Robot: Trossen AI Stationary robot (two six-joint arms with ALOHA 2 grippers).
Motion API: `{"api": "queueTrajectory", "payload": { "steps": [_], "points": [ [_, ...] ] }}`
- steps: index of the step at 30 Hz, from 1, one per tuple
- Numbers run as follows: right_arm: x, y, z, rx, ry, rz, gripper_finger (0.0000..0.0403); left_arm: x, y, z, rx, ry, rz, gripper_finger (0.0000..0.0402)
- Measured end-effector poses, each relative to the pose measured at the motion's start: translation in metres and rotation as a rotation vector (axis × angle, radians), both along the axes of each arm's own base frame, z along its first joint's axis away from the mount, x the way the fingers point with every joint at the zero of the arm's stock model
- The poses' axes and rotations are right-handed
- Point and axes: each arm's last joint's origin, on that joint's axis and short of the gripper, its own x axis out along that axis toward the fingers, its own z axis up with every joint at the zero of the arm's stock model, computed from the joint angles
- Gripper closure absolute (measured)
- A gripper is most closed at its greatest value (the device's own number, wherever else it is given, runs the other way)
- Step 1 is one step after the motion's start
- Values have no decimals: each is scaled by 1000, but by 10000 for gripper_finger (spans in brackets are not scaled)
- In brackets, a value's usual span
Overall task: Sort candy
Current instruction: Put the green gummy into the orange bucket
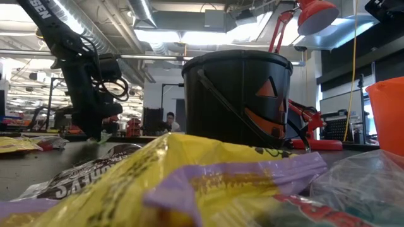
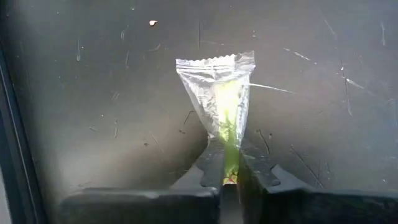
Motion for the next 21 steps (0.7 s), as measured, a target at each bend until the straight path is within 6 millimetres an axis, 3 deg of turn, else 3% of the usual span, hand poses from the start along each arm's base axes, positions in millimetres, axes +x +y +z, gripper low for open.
{"api": "queueTrajectory", "payload": {
  "steps": [5,11,18,21],
  "points": [
    [0,0,0,0,0,0,141,7,-1,12,5,-73,-51,398],
    [0,0,0,0,0,0,141,30,-14,57,62,-350,-235,401],
    [2,-2,1,-29,-41,-62,141,63,-71,120,259,-807,-649,401],
    [4,-1,3,-37,-76,-103,141,72,-99,138,327,-964,-772,401]
  ]
}}
